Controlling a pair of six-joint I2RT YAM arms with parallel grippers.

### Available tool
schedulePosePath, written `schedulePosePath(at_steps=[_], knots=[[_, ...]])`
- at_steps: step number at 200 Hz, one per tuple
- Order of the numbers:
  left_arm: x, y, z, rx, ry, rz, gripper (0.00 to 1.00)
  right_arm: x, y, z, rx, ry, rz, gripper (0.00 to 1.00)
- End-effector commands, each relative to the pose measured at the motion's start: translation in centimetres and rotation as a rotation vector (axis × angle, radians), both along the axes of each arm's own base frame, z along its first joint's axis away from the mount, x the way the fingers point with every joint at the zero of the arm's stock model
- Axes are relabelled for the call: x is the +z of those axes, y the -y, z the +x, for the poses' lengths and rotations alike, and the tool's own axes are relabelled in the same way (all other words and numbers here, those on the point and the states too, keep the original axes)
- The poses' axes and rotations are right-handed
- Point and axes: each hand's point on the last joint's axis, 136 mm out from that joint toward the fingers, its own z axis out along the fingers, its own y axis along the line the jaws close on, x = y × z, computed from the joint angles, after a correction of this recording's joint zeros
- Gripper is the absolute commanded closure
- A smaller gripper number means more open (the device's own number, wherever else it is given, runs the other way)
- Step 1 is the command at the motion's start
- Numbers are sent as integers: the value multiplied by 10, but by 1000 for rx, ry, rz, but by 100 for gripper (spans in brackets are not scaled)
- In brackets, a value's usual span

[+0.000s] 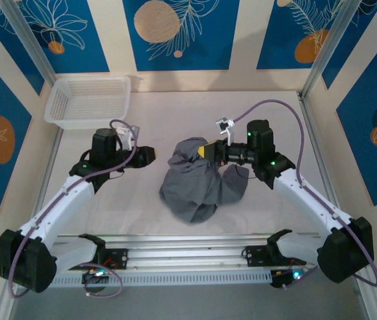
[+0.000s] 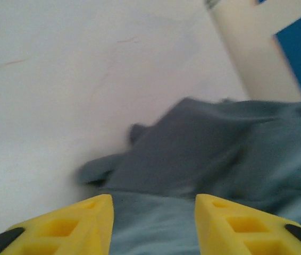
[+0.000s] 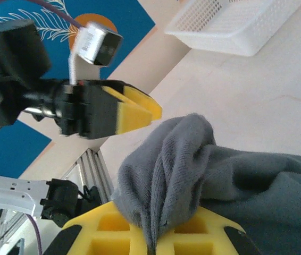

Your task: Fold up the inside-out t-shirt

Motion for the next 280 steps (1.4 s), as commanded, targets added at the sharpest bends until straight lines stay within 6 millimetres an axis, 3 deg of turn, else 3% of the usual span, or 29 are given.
schedulePosePath(at_steps=[1,31,64,82,106,126,146,166,183,205,232,238,247,251,266,280], knots=[[25,39,-22,-123,20,-88,51,6,-6,-1,33,-22,45,100],[9,59,-22,-129,22,1,37,6,-10,0,45,-33,45,100],[-9,69,-12,-137,-30,39,37,3,-9,-1,36,-42,32,100],[-15,62,-6,-92,-33,80,40,0,-9,0,28,-53,28,100],[-16,58,-3,-62,-27,99,54,-2,-10,-1,33,-59,30,100],[-6,53,-2,-45,-7,86,73,-11,-2,7,-31,-74,-7,100],[14,39,-1,-9,17,33,100,-43,31,31,-226,-155,-80,100],[41,25,-3,10,60,-66,100,-82,62,40,-330,-210,-102,98],[63,28,-11,-47,117,-134,100,-104,55,25,-276,-207,-146,84],[77,43,-23,-168,154,-196,100,-109,29,-3,-139,-95,-248,61],[77,53,-31,-247,162,-225,100,-80,17,-9,-98,164,-322,33],[78,56,-33,-266,167,-232,100,-73,13,-9,-88,246,-340,13],[80,60,-37,-294,172,-242,100,-63,8,-9,-72,388,-380,9],[82,62,-39,-305,177,-245,100,-59,5,-9,-63,450,-399,1],[86,68,-45,-345,194,-248,100,-49,-2,1,-77,612,-464,1],[90,72,-50,-370,208,-249,100,-43,-12,7,-53,640,-468,1]])
